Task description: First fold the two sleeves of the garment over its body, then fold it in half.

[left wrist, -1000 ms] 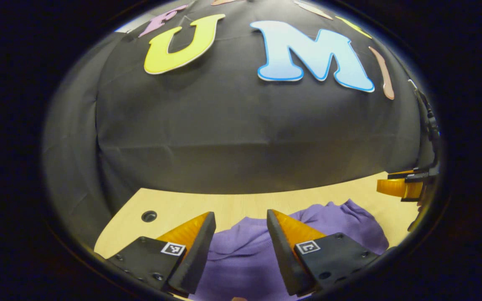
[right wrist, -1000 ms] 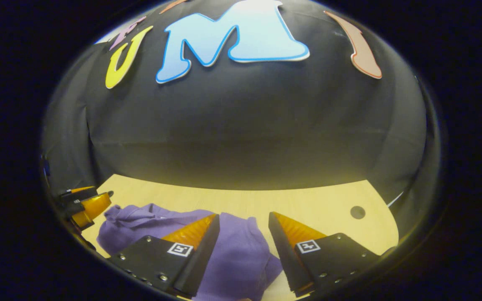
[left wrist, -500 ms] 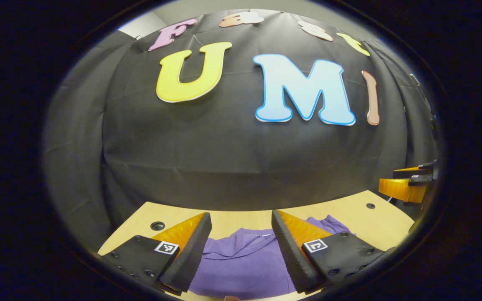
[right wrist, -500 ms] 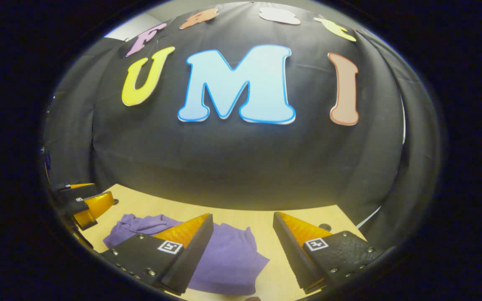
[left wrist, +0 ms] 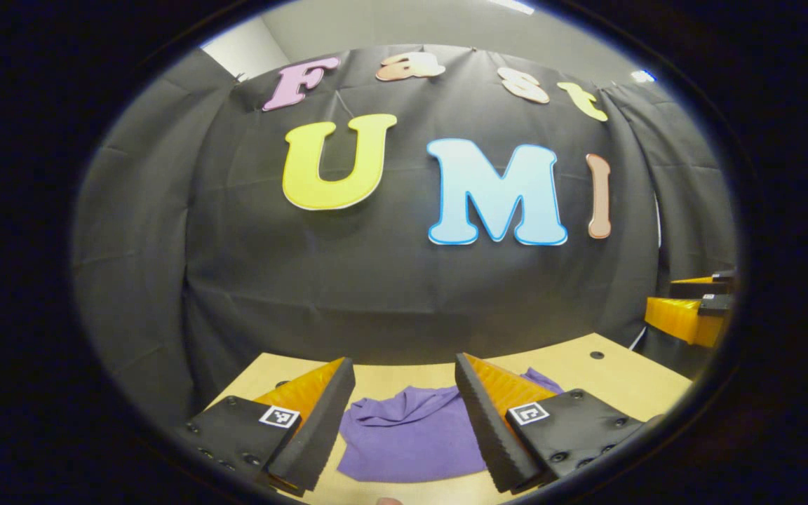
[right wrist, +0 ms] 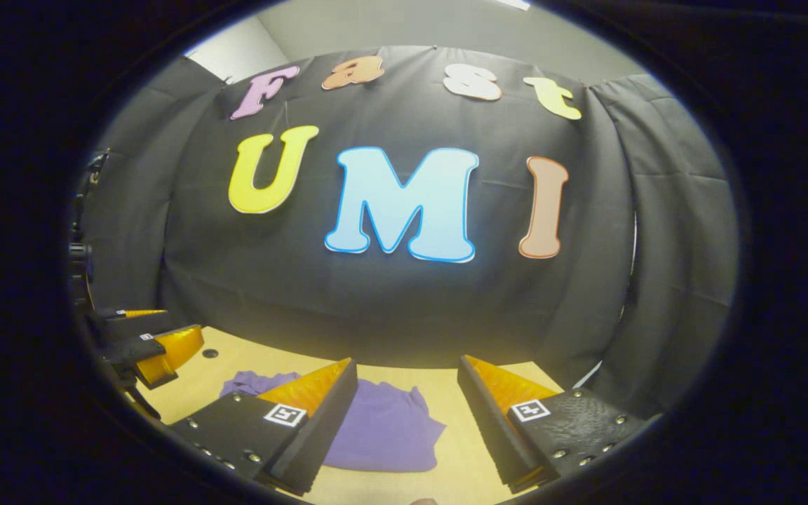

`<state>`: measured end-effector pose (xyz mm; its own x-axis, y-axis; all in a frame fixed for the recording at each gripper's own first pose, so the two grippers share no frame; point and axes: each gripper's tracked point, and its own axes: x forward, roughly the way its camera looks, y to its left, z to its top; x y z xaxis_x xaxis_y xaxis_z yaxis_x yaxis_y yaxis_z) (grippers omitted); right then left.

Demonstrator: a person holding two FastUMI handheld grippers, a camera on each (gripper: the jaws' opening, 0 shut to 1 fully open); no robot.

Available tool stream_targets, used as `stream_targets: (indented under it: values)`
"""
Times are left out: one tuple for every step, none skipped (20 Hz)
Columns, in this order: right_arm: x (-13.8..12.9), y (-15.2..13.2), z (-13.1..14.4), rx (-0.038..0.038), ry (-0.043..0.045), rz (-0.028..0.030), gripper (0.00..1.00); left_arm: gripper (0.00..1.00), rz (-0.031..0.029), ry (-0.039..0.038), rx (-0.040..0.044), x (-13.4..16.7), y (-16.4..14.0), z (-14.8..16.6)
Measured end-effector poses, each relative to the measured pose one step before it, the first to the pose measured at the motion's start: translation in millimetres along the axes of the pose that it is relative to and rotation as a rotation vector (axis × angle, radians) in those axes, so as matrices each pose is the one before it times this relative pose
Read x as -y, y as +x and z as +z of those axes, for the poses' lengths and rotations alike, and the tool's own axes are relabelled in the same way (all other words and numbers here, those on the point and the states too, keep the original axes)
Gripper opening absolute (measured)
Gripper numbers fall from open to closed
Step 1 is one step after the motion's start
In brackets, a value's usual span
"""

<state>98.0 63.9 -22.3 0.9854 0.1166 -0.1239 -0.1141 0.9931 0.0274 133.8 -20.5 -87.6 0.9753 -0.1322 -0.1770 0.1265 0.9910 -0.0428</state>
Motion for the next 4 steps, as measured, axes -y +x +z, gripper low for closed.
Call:
stream_targets:
  values:
    - [-2.07, -7.73, 4.58, 0.01429, -0.00489, -0.00641, 0.87, 0.92, -0.00237, 0.00784, 0.00873, -1.06, -8.55, 5.0]
    - [-1.73, -7.27, 3.64, 0.01242, 0.00068, -0.00461, 0.9, 0.92, -0.00025, 0.01471, 0.01274, -1.44, -8.3, 5.98]
    - [-3.37, -6.62, 2.48, 0.00682, 0.00895, 0.00186, 0.9, 0.92, -0.00087, 0.01712, 0.01469, -0.09, -6.98, 7.14]
    - [-3.35, -6.71, 3.74, 0.00673, 0.01321, 0.00773, 0.9, 0.92, -0.00257, 0.01541, 0.01464, 0.58, -7.29, 7.01]
